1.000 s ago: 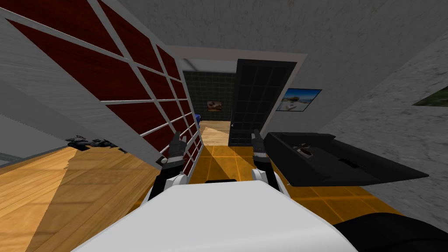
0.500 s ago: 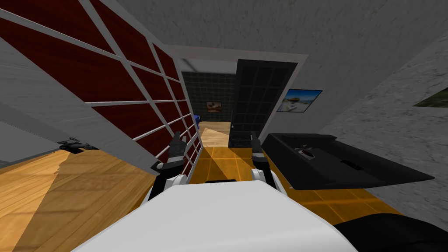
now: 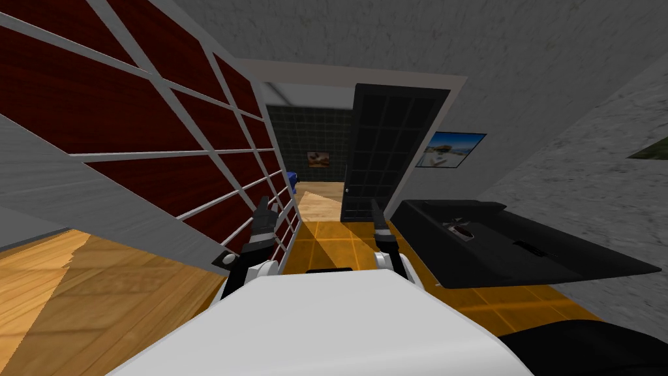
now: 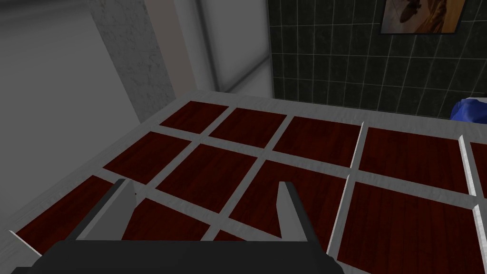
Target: Pull the door open
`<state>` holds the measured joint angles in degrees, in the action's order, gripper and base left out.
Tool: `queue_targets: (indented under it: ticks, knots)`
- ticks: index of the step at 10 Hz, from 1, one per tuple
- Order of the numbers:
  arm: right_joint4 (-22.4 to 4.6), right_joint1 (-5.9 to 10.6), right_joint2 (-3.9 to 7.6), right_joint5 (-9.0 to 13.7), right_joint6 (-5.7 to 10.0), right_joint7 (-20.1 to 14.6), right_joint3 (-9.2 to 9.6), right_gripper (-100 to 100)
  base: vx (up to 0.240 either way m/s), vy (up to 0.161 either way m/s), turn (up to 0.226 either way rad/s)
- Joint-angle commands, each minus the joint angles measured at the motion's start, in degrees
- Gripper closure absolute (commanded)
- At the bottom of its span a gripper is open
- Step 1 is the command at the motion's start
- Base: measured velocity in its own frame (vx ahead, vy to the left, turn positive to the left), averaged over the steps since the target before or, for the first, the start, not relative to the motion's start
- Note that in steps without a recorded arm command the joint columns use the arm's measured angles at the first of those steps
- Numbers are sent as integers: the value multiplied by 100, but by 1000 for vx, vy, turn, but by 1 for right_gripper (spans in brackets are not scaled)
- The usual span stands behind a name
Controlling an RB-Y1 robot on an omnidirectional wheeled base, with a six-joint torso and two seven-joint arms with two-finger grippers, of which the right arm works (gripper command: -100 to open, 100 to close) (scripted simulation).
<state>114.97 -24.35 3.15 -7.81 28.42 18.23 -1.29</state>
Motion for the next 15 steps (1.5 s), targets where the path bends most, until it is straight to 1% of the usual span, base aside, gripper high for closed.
queue_targets:
  ticks: [1, 5, 15]
  knots:
    - [-236, 69, 30, -65, 81, 163, -55, -100, 98, 22, -16]
    - [-844, 258, 92, -235, 287, 556, -188, -100, 95, 11, -19]
    - [-2482, 768, 219, -692, 840, 1615, -548, -100, 100, 17, -21]
